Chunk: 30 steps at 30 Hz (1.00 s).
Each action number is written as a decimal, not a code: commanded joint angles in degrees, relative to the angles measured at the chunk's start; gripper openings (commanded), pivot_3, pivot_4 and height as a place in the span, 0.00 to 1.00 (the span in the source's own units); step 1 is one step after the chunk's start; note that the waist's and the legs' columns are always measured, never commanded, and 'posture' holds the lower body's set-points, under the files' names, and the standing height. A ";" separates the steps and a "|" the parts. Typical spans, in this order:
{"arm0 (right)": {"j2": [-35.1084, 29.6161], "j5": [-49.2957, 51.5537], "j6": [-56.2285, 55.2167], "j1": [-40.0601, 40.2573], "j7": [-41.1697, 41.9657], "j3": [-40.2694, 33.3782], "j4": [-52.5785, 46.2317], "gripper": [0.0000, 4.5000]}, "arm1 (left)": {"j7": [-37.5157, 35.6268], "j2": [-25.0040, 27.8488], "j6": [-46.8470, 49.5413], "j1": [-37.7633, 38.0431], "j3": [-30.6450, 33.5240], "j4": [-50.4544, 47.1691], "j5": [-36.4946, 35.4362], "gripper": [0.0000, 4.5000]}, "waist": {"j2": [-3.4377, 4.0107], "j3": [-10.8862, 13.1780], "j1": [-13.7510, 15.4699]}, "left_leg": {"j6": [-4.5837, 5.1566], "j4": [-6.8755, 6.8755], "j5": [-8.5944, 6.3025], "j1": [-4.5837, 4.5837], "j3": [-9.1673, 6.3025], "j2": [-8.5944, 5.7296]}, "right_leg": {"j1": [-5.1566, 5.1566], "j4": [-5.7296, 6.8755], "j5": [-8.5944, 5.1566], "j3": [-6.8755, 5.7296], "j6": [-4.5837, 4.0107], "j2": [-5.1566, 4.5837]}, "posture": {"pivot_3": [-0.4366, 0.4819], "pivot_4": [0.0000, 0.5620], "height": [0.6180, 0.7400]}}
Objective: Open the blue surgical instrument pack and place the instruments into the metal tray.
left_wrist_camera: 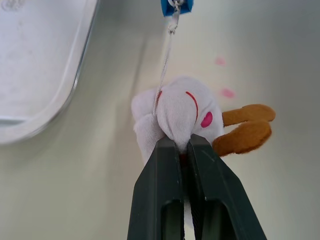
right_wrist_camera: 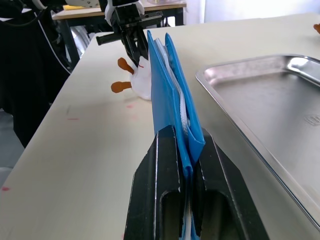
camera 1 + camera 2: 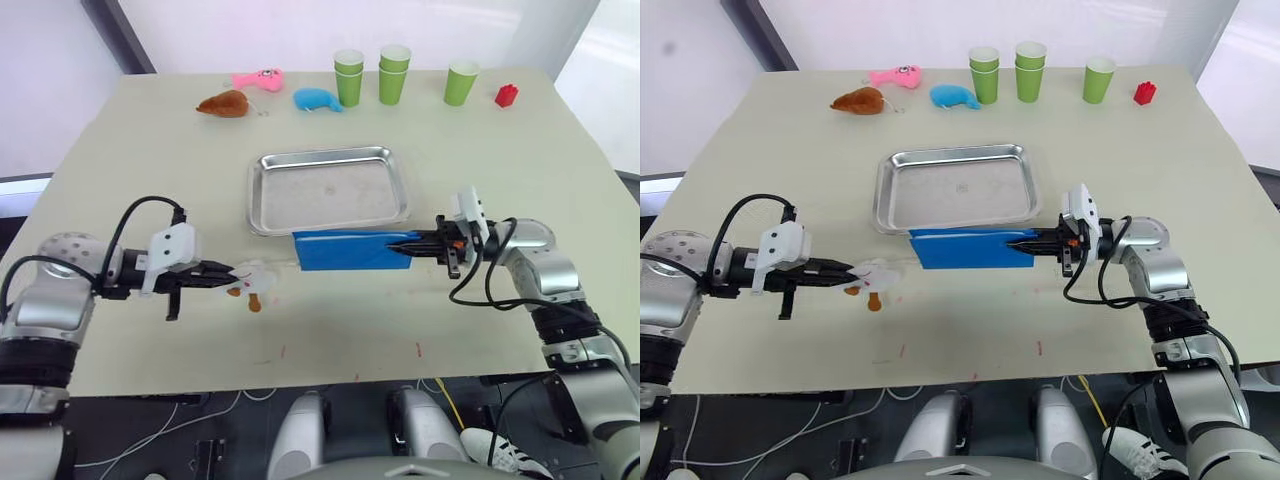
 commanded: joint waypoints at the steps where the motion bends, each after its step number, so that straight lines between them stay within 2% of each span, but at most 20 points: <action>1: -0.42 -0.08 -1.52 -0.54 -0.88 -1.58 -0.28 0.00 | -0.39 2.90 0.75 -0.41 1.04 2.25 1.62 0.00 | 0.00 0.00 0.03 | 0.00 0.00 0.00 0.00 0.00 0.00 | 0.00 0.02 0.00 0.00 0.00 0.00 | 0.48 0.27 1.00; 2: -0.20 -0.10 -1.59 -0.49 -1.05 -1.46 -0.38 0.00 | 0.01 3.02 0.21 -0.67 1.06 2.69 2.13 0.12 | 0.00 0.00 0.03 | 0.00 0.00 0.00 0.01 -0.01 0.00 | 0.00 0.03 0.00 0.00 0.00 0.00 | 0.48 0.27 1.00; 3: -0.02 -0.13 -1.65 -0.44 -1.11 -1.36 -0.39 0.00 | 0.38 3.06 -0.21 -0.88 1.09 3.05 2.52 0.16 | 0.00 0.00 0.04 | 0.00 0.01 0.00 0.01 -0.01 0.00 | 0.00 0.03 0.00 -0.01 0.00 0.00 | 0.48 0.27 1.00; 5: 0.12 -0.25 -1.83 -0.21 -1.09 -1.18 -0.41 0.00 | 0.34 3.05 0.15 -0.73 1.25 3.15 2.42 0.33 | 0.00 0.00 0.00 | 0.00 0.01 0.00 0.01 -0.02 0.00 | 0.00 0.03 0.00 -0.01 0.00 0.02 | 0.48 0.27 1.00; 9: 0.39 -0.55 -2.18 -0.05 -0.85 -0.87 -0.23 0.00 | -1.11 3.61 3.39 0.20 2.24 2.08 0.39 0.80 | 0.00 0.00 0.03 | 0.00 0.00 0.00 0.00 0.00 0.00 | -0.01 0.02 0.00 0.00 0.00 0.00 | 0.48 0.27 1.00; 11: 0.64 -0.52 -2.15 -0.10 -0.71 -0.80 -0.29 0.00 | -2.42 4.36 6.00 0.72 3.03 1.10 -1.05 0.96 | 0.01 0.00 0.01 | 0.00 0.00 0.00 0.00 0.01 0.00 | -0.01 0.02 0.00 0.00 0.00 0.00 | 0.48 0.27 1.00; 17: 0.69 -0.54 -1.87 0.31 -0.22 -0.67 -0.80 0.00 | -5.41 8.33 7.85 0.34 3.97 2.77 -1.65 0.99 | 0.00 0.01 -0.02 | 0.00 0.00 0.00 0.01 -0.02 0.01 | -0.02 0.04 0.00 -0.01 0.00 0.02 | 0.48 0.27 1.00; 20: 0.68 -0.40 -1.62 0.42 -0.08 -0.70 -0.92 0.00 | -6.12 8.11 8.08 -2.58 5.03 3.86 -3.62 0.99 | 0.00 0.01 0.10 | 0.00 0.00 0.00 0.01 0.00 0.01 | -0.02 0.03 0.00 -0.01 0.00 0.01 | 0.48 0.27 1.00; 24: 0.52 0.01 -0.92 0.95 0.46 -0.70 -1.49 0.00 | -5.08 3.66 10.38 -6.27 6.55 2.00 -8.29 0.99 | 0.00 0.01 0.39 | 0.00 0.02 0.00 0.00 -0.01 -0.02 | -0.01 0.04 0.00 -0.03 0.00 -0.03 | 0.48 0.27 1.00; 30: 0.28 0.15 0.07 1.69 1.01 -0.63 -2.51 0.00 | -0.29 -4.01 12.02 -8.52 5.96 -2.15 -9.70 0.99 | -0.01 0.01 0.03 | 0.00 0.02 0.00 -0.02 -0.01 -0.02 | -0.01 0.04 0.00 -0.02 0.00 -0.02 | 0.48 0.27 1.00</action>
